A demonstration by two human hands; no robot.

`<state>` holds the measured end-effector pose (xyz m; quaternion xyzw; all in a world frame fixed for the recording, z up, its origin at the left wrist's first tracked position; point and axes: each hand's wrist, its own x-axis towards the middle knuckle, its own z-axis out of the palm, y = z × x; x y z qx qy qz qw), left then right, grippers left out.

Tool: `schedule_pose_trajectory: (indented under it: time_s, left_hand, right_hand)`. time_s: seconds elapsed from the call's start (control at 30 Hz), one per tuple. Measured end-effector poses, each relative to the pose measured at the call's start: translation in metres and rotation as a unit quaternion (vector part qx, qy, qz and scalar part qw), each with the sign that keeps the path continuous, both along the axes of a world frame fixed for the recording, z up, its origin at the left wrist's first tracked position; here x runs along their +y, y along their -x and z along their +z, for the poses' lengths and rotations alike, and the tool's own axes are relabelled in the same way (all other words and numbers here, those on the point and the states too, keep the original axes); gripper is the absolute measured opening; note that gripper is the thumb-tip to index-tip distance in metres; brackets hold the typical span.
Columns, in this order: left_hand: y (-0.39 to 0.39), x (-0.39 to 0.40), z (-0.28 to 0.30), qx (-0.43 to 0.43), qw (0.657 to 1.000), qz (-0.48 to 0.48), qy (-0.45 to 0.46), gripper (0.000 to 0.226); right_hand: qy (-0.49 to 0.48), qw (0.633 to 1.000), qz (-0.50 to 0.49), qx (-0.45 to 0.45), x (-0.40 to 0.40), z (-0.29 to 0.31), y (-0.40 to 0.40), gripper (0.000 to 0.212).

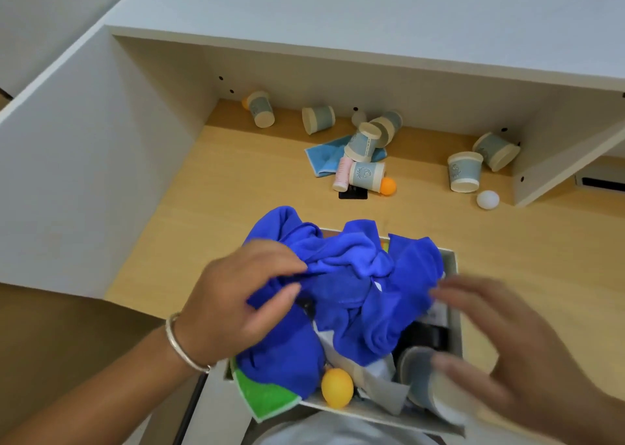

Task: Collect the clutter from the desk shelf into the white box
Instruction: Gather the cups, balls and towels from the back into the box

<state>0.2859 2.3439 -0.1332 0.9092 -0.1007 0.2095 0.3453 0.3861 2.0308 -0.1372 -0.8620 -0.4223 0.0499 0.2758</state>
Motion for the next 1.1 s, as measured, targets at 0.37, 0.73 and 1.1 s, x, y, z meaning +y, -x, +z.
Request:
schedule_pose_trajectory:
  time_s: [0.37, 0.73, 1.1]
  left_hand:
    - [-0.16, 0.163, -0.065, 0.153, 0.963, 0.219, -0.039, 0.063]
    - [-0.318, 0.266, -0.142, 0.306, 0.895, 0.323, 0.02, 0.077]
    - [-0.367, 0.287, -0.168, 0.227, 0.932, 0.274, -0.066, 0.063]
  right_hand:
    - [0.085, 0.994, -0.073, -0.014, 0.18, -0.033, -0.167, 0.077]
    - [0.21, 0.975, -0.056, -0.033, 0.328, -0.096, -0.29, 0.079]
    - [0.269, 0.958, -0.047, -0.089, 0.357, -0.143, -0.33, 0.07]
